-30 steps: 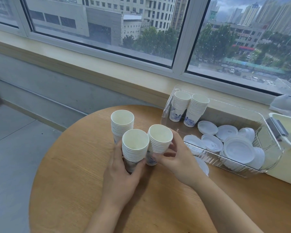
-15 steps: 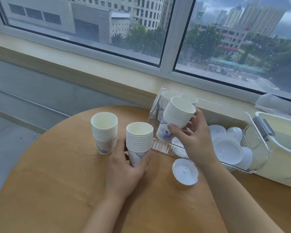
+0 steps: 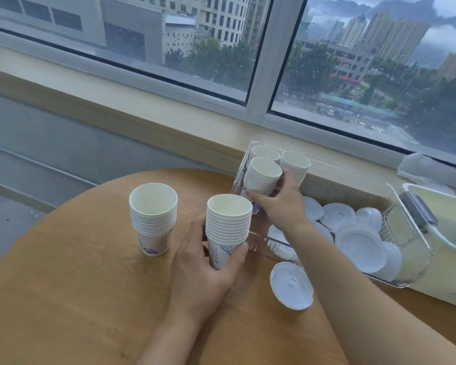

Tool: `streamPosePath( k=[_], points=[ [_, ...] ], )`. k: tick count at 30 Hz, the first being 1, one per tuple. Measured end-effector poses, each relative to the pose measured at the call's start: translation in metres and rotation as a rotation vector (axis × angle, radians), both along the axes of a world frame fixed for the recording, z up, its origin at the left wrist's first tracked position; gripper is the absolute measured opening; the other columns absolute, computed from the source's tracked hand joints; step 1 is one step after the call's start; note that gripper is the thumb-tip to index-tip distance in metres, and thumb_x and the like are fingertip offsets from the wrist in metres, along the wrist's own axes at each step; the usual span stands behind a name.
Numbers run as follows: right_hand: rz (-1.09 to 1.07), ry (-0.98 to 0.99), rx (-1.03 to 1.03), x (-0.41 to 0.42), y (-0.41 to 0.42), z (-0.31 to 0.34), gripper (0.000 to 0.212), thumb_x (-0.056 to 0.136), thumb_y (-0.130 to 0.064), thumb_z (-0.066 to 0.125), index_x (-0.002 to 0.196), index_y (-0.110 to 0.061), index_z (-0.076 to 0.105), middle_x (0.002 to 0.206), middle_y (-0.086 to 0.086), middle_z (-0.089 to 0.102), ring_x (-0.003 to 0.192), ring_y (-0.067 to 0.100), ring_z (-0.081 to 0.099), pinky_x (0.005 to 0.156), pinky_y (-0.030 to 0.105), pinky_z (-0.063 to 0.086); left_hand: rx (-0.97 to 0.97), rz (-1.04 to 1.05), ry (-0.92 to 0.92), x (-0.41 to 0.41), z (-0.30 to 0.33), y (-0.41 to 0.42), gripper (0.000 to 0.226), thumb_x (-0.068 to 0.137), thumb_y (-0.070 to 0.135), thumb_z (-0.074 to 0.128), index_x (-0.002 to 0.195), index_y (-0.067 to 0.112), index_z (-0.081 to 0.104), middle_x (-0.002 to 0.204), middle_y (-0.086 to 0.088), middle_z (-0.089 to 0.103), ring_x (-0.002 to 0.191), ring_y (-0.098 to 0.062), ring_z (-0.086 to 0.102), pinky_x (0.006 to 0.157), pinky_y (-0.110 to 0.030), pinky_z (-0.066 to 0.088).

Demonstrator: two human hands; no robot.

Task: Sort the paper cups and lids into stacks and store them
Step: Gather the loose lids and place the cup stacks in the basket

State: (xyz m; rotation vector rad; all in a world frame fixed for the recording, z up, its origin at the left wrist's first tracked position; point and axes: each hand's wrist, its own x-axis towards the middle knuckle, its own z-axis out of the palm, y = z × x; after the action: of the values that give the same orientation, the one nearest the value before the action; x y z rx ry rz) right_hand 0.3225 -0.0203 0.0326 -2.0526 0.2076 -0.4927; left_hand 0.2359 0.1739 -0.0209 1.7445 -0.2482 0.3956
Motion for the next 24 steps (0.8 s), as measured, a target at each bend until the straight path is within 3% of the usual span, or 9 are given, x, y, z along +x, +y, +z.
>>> streamPosePath(
  k=[5, 9, 13, 17, 19, 22, 24],
  points=[
    [-0.035, 0.029, -0.057, 0.002, 0.004, 0.001, 0.070, 0.074, -0.027, 0.093, 0.127, -0.034, 0.047, 0.119, -0.011, 0.064, 0.112, 0.015, 0.062, 0.089, 0.032, 0.054, 0.023, 0.012, -0.015, 0.000, 0.002, 0.001, 0.055, 0.076, 0.057, 0.075, 0.122, 0.032, 0.059, 0.103, 0.021, 0.067, 0.089, -0.007, 0.066, 0.072, -0.030, 0.055],
    [-0.032, 0.052, -0.079, -0.002, 0.003, -0.001, 0.072, 0.075, -0.032, 0.092, 0.131, -0.031, 0.048, 0.120, -0.010, 0.066, 0.110, 0.016, 0.064, 0.086, 0.029, 0.051, 0.033, 0.017, -0.022, -0.001, 0.003, 0.000, 0.056, 0.076, 0.059, 0.075, 0.123, 0.033, 0.059, 0.102, 0.021, 0.067, 0.090, -0.006, 0.066, 0.071, -0.026, 0.054],
    [-0.007, 0.066, -0.090, 0.000, 0.000, -0.004, 0.078, 0.076, -0.034, 0.094, 0.138, -0.025, 0.048, 0.125, -0.012, 0.064, 0.116, 0.014, 0.062, 0.090, 0.026, 0.050, 0.056, 0.008, -0.025, 0.000, 0.001, -0.001, 0.058, 0.076, 0.059, 0.076, 0.126, 0.033, 0.058, 0.104, 0.023, 0.067, 0.092, -0.005, 0.066, 0.072, -0.029, 0.055],
    [0.026, 0.116, -0.045, -0.003, -0.007, -0.005, 0.085, 0.075, -0.039, 0.094, 0.143, -0.026, 0.046, 0.132, -0.010, 0.066, 0.121, 0.015, 0.065, 0.104, 0.038, 0.056, 0.068, 0.004, -0.026, -0.001, 0.000, -0.001, 0.063, 0.076, 0.059, 0.076, 0.130, 0.033, 0.057, 0.105, 0.021, 0.068, 0.092, -0.006, 0.066, 0.072, -0.034, 0.056],
    [0.041, 0.123, -0.012, -0.013, -0.007, 0.003, 0.085, 0.081, -0.036, 0.091, 0.149, -0.025, 0.042, 0.132, -0.009, 0.064, 0.121, 0.013, 0.064, 0.105, 0.036, 0.055, 0.063, 0.008, -0.024, -0.001, 0.000, -0.002, 0.065, 0.076, 0.059, 0.077, 0.132, 0.033, 0.057, 0.106, 0.021, 0.068, 0.091, -0.005, 0.066, 0.071, -0.036, 0.057],
    [0.030, 0.069, -0.009, -0.038, -0.004, 0.021, 0.069, 0.091, -0.034, 0.080, 0.150, -0.025, 0.045, 0.131, -0.007, 0.063, 0.119, 0.010, 0.062, 0.095, 0.021, 0.051, 0.050, 0.018, -0.019, -0.003, 0.002, -0.003, 0.070, 0.075, 0.060, 0.077, 0.136, 0.033, 0.054, 0.111, 0.024, 0.065, 0.091, -0.001, 0.067, 0.070, -0.037, 0.059],
    [0.074, 0.024, 0.055, -0.059, 0.001, 0.032, 0.048, 0.095, -0.035, 0.075, 0.138, -0.024, 0.057, 0.126, -0.008, 0.068, 0.116, 0.008, 0.066, 0.088, 0.019, 0.053, 0.045, 0.017, -0.024, -0.005, 0.003, -0.005, 0.071, 0.074, 0.060, 0.079, 0.134, 0.035, 0.052, 0.117, 0.027, 0.063, 0.095, 0.002, 0.066, 0.071, -0.038, 0.060]
  ],
)
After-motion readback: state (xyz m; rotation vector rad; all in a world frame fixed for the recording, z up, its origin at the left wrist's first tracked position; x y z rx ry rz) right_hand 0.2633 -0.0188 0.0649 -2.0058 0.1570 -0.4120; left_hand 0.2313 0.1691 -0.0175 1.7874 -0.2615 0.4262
